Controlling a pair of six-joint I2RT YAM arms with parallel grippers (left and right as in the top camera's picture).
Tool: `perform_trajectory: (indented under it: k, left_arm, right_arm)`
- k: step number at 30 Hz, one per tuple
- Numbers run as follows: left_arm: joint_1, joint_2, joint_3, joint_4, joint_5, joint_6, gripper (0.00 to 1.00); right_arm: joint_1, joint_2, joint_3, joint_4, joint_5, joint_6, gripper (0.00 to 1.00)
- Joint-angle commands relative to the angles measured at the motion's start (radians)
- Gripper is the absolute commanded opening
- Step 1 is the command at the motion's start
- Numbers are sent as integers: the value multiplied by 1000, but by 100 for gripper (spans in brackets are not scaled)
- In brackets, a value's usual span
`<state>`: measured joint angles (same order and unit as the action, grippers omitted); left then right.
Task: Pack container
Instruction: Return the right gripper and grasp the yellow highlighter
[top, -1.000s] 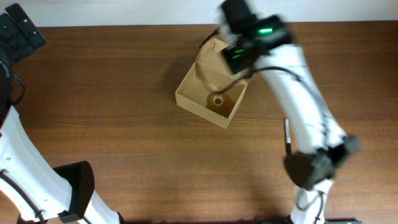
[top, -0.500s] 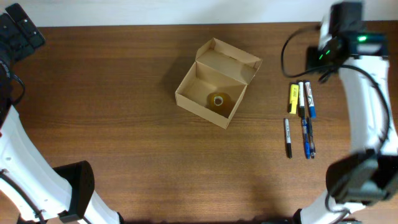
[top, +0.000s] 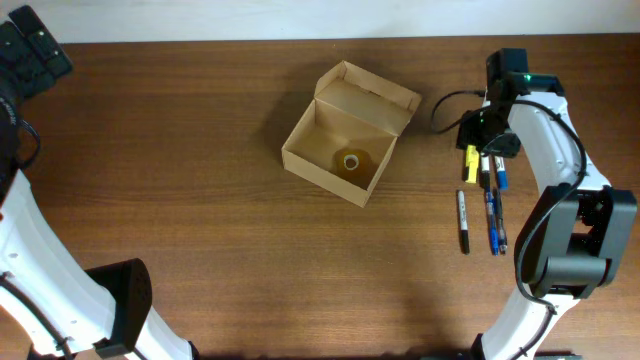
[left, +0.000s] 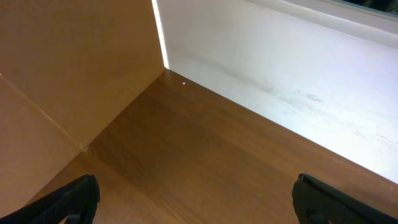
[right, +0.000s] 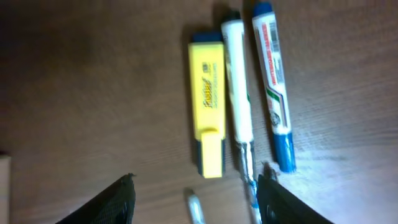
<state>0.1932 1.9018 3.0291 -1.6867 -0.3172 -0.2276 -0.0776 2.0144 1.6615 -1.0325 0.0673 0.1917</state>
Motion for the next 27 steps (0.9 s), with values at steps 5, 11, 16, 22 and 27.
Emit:
perform_trajectory:
  k: [5, 11, 16, 22, 27]
  left_arm:
    - [7, 7, -2, 0, 7, 9, 100]
    - [7, 7, -2, 0, 7, 9, 100]
    - [7, 7, -2, 0, 7, 9, 100]
    - [7, 7, -2, 0, 7, 9, 100]
    - [7, 7, -2, 0, 7, 9, 100]
  right_arm:
    - [3, 37, 7, 39, -31, 92, 64]
    - [3, 105, 7, 22, -34, 86, 65]
    - [-8, 150, 7, 8, -34, 40, 65]
    - [-36, 179, 6, 9, -44, 0, 65]
    - [-54, 212, 6, -4, -70, -47, 65]
